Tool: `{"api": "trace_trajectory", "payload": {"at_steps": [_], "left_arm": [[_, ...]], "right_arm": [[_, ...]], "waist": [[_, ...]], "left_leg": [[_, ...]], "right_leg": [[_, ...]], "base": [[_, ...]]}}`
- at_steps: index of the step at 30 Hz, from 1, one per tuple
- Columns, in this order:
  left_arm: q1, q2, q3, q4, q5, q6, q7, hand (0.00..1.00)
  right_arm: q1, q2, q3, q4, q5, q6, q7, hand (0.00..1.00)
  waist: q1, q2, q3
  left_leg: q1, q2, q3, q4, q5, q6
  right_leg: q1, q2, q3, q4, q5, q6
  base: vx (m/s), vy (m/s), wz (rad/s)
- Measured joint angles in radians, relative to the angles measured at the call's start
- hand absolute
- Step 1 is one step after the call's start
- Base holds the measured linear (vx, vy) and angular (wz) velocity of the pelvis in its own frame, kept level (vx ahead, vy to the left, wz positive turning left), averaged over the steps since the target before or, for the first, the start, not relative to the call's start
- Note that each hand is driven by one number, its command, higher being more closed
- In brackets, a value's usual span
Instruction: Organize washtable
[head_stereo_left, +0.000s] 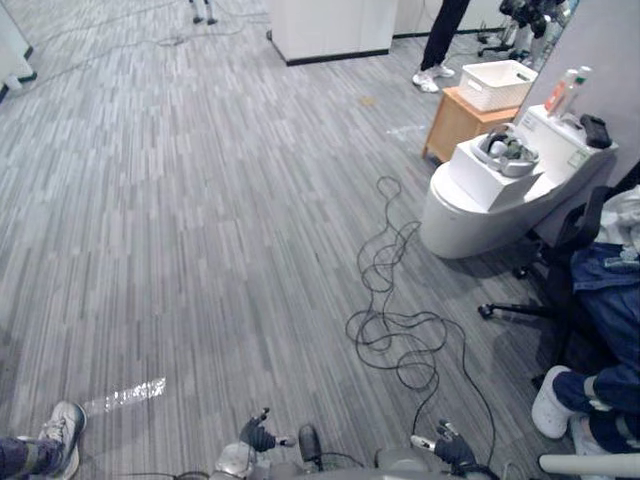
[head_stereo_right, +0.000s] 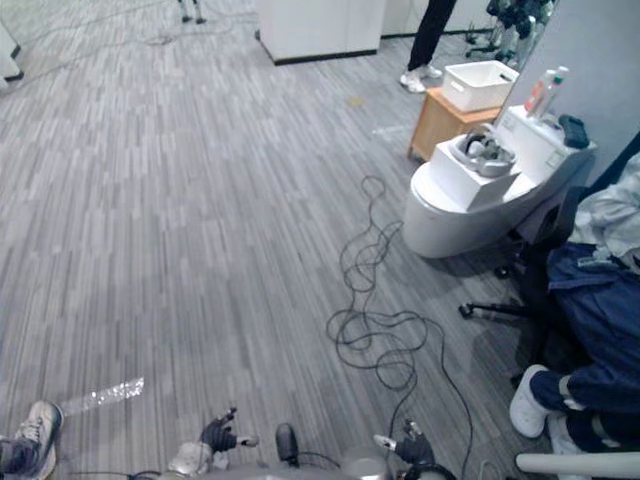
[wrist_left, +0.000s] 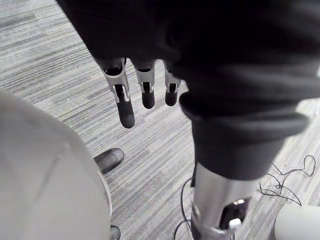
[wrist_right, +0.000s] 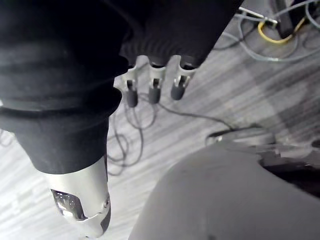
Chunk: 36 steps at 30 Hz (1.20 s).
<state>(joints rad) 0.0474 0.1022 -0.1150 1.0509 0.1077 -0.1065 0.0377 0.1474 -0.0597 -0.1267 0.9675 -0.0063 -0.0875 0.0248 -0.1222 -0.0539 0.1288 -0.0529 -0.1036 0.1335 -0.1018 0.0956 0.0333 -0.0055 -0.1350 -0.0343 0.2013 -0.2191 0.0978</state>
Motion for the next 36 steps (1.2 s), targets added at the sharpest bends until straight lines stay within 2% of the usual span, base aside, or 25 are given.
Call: {"api": "trace_trajectory", "payload": {"at_steps": [3, 6, 8, 9, 10, 12, 13, 15, 18, 22, 23, 24, 25, 26, 28, 29, 30, 31, 33, 34, 35, 36], "left_arm": [[-0.005, 0.0, 0.007, -0.001, -0.01, 0.0, 0.001, 0.0], [-0.007, -0.001, 0.039, -0.01, -0.015, 0.0, 0.006, 0.0], [0.003, -0.002, 0.042, -0.017, -0.016, 0.001, 0.006, 0.0], [0.006, -0.002, 0.041, -0.021, -0.015, 0.0, 0.005, 0.0], [0.003, -0.003, 0.039, -0.021, -0.015, 0.001, 0.005, 0.0], [-0.002, 0.0, 0.035, -0.02, -0.015, 0.0, 0.004, 0.0], [0.0, -0.001, 0.032, -0.02, -0.015, 0.0, 0.003, 0.0], [0.003, -0.002, 0.03, -0.015, -0.013, 0.001, 0.0, 0.0], [0.014, -0.022, 0.017, -0.017, -0.004, -0.001, -0.011, 0.0], [0.021, -0.019, 0.019, -0.016, -0.001, -0.001, -0.011, 0.0], [0.021, -0.02, 0.023, -0.015, -0.001, -0.001, -0.011, 0.0], [0.024, -0.023, 0.037, -0.012, -0.001, 0.0, -0.01, 0.0], [0.024, -0.027, 0.038, -0.009, -0.001, 0.0, -0.01, 0.0], [0.024, -0.018, 0.041, -0.003, -0.001, 0.0, -0.008, 0.0], [0.03, 0.006, 0.048, 0.002, -0.002, -0.001, -0.008, 0.0], [0.03, 0.004, 0.058, 0.002, -0.004, 0.0, -0.007, 0.0], [0.027, 0.0, 0.07, 0.001, -0.004, -0.003, -0.007, 0.0], [0.02, -0.016, 0.079, 0.002, -0.004, -0.005, -0.008, 0.0], [0.012, -0.03, 0.079, 0.001, -0.006, -0.009, -0.008, 0.0], [0.01, -0.032, 0.08, -0.003, -0.011, -0.012, -0.008, 0.0], [0.01, -0.032, 0.08, -0.003, -0.015, -0.013, -0.008, 0.0], [0.01, -0.037, 0.08, -0.003, -0.019, -0.014, -0.008, 0.0]], "right_arm": [[0.0, -0.001, 0.006, 0.0, 0.0, -0.001, -0.001, 0.0], [-0.007, -0.005, 0.014, -0.005, -0.002, -0.002, -0.001, 0.0], [-0.016, -0.011, 0.025, -0.01, -0.003, -0.003, -0.001, 0.0], [-0.024, -0.018, 0.025, -0.009, -0.003, -0.004, 0.0, 0.0], [-0.026, -0.027, 0.023, -0.01, -0.003, -0.006, 0.0, 0.0], [-0.027, -0.025, 0.023, -0.009, -0.001, -0.008, 0.0, 0.0], [-0.031, -0.025, 0.022, -0.009, -0.001, -0.01, 0.0, 0.0], [-0.033, -0.017, 0.015, -0.008, -0.002, -0.016, -0.001, 0.0], [-0.035, -0.027, 0.006, -0.007, -0.003, -0.016, 0.0, 0.0], [-0.04, -0.024, 0.006, -0.001, -0.006, -0.014, 0.0, 0.0], [-0.041, -0.027, 0.004, -0.002, -0.008, -0.014, 0.001, 0.0], [-0.043, -0.036, 0.004, -0.003, -0.009, -0.016, 0.001, 0.0], [-0.043, -0.037, 0.005, -0.004, -0.012, -0.017, 0.001, 0.0], [-0.043, -0.037, 0.006, -0.004, -0.014, -0.016, 0.0, 0.0], [-0.039, -0.015, 0.009, -0.002, -0.015, -0.016, 0.0, 0.0], [-0.038, -0.008, 0.009, -0.002, -0.014, -0.016, 0.0, 0.0], [-0.043, -0.014, 0.011, -0.003, -0.016, -0.017, 0.001, 0.0], [-0.051, -0.027, 0.012, -0.005, -0.017, -0.018, 0.001, 0.0], [-0.067, -0.04, 0.015, 0.001, -0.017, -0.017, 0.0, 0.0], [-0.075, -0.046, 0.029, 0.001, -0.023, -0.017, 0.0, 0.0], [-0.077, -0.047, 0.031, -0.001, -0.025, -0.018, 0.0, 0.0], [-0.082, -0.05, 0.033, -0.003, -0.026, -0.02, -0.001, 0.0]], "waist": [[0.001, -0.002, 0.003], [0.003, -0.003, 0.003], [0.003, 0.003, 0.004], [-0.003, 0.015, 0.006], [-0.008, 0.033, 0.007], [-0.011, 0.035, 0.007], [-0.027, 0.034, 0.007], [-0.034, 0.025, 0.002], [-0.032, 0.044, 0.0], [-0.029, 0.044, 0.0], [-0.029, 0.048, 0.003], [-0.029, 0.074, 0.012], [-0.029, 0.076, 0.01], [-0.027, 0.067, 0.006], [-0.029, 0.02, 0.004], [-0.033, 0.015, 0.003], [-0.031, 0.018, -0.001], [-0.029, 0.038, 0.011], [-0.033, 0.056, 0.018], [-0.031, 0.056, 0.017], [-0.031, 0.057, 0.017], [-0.033, 0.062, 0.016]], "left_leg": [[-0.015, -0.016, -0.032, 0.006, 0.008, 0.008], [-0.042, -0.011, 0.058, 0.059, -0.041, 0.052], [-0.063, -0.005, 0.069, 0.113, -0.054, 0.059], [-0.058, 0.001, 0.056, 0.106, -0.05, 0.065], [-0.056, 0.015, 0.051, 0.089, -0.054, 0.057], [-0.039, 0.022, 0.039, 0.041, -0.039, 0.037], [-0.029, 0.022, 0.029, 0.015, -0.03, 0.024], [-0.023, 0.015, 0.014, 0.001, -0.03, 0.021], [-0.031, 0.044, 0.074, 0.033, -0.046, 0.021], [0.028, 0.067, 0.066, 0.009, -0.046, 0.02], [0.05, 0.083, 0.058, 0.009, -0.049, 0.015], [0.066, 0.108, 0.052, 0.01, -0.056, 0.005], [0.071, 0.118, 0.052, 0.012, -0.062, -0.004], [0.074, 0.123, 0.053, 0.016, -0.068, -0.013], [0.078, 0.103, 0.043, 0.033, -0.082, -0.034], [0.072, 0.101, 0.031, 0.039, -0.085, -0.037], [0.055, 0.111, 0.022, 0.046, -0.085, -0.043], [0.039, 0.119, 0.011, 0.05, -0.082, -0.05], [-0.005, 0.13, 0.025, 0.102, -0.103, -0.069], [-0.03, 0.149, 0.035, 0.206, -0.157, -0.093], [-0.029, 0.159, 0.033, 0.245, -0.18, -0.109], [-0.012, 0.178, 0.014, 0.275, -0.217, -0.153]], "right_leg": [[0.006, -0.001, -0.013, -0.011, 0.001, -0.003], [0.009, -0.018, -0.017, 0.02, -0.009, -0.008], [-0.006, -0.017, -0.014, 0.052, -0.009, -0.011], [-0.052, -0.007, 0.001, 0.118, -0.026, -0.034], [-0.092, 0.024, 0.037, 0.151, -0.046, -0.064], [-0.153, 0.061, 0.059, 0.173, -0.048, -0.072], [-0.181, 0.071, 0.056, 0.172, -0.046, -0.073], [-0.183, 0.06, 0.033, 0.139, 0.001, -0.075], [-0.157, 0.069, 0.003, 0.107, 0.01, -0.075], [-0.126, 0.096, 0.006, 0.142, 0.026, -0.078], [-0.144, 0.109, 0.011, 0.215, 0.036, -0.083], [-0.185, 0.13, 0.019, 0.262, 0.008, -0.08], [-0.189, 0.135, 0.026, 0.238, -0.004, -0.078], [-0.192, 0.129, 0.038, 0.19, 0.0, -0.066], [-0.206, 0.072, 0.049, 0.112, 0.123, -0.056], [-0.206, 0.066, 0.058, 0.118, 0.099, -0.039], [-0.209, 0.07, 0.042, 0.105, 0.092, -0.048], [-0.213, 0.072, 0.022, 0.09, 0.092, -0.054], [-0.251, 0.063, 0.0, 0.094, 0.094, -0.067], [-0.268, 0.059, 0.001, 0.095, 0.099, -0.074], [-0.274, 0.059, 0.004, 0.097, 0.1, -0.076], [-0.289, 0.064, 0.011, 0.113, 0.102, -0.077]], "base": [[0.14, -0.038, 0.62], [0.14, -0.041, 0.26], [0.14, -0.048, -0.06], [0.12, -0.062, -0.03], [0.11, -0.072, 0.0], [0.08, -0.099, 0.14], [0.1, -0.114, 0.28], [0.1, -0.095, 0.36], [0.16, -0.101, 0.19], [0.16, -0.078, 0.06], [0.13, -0.063, 0.01], [0.11, -0.054, -0.02], [0.08, -0.024, -0.04], [0.07, -0.028, 0.05], [0.06, -0.1, 0.21], [0.04, -0.161, 0.3], [0.01, -0.171, 0.32], [0.0, -0.158, 0.26], [-0.03, -0.144, 0.21], [0.02, -0.129, 0.06], [0.11, -0.082, -0.06], [0.08, -0.014, -0.13]]}}
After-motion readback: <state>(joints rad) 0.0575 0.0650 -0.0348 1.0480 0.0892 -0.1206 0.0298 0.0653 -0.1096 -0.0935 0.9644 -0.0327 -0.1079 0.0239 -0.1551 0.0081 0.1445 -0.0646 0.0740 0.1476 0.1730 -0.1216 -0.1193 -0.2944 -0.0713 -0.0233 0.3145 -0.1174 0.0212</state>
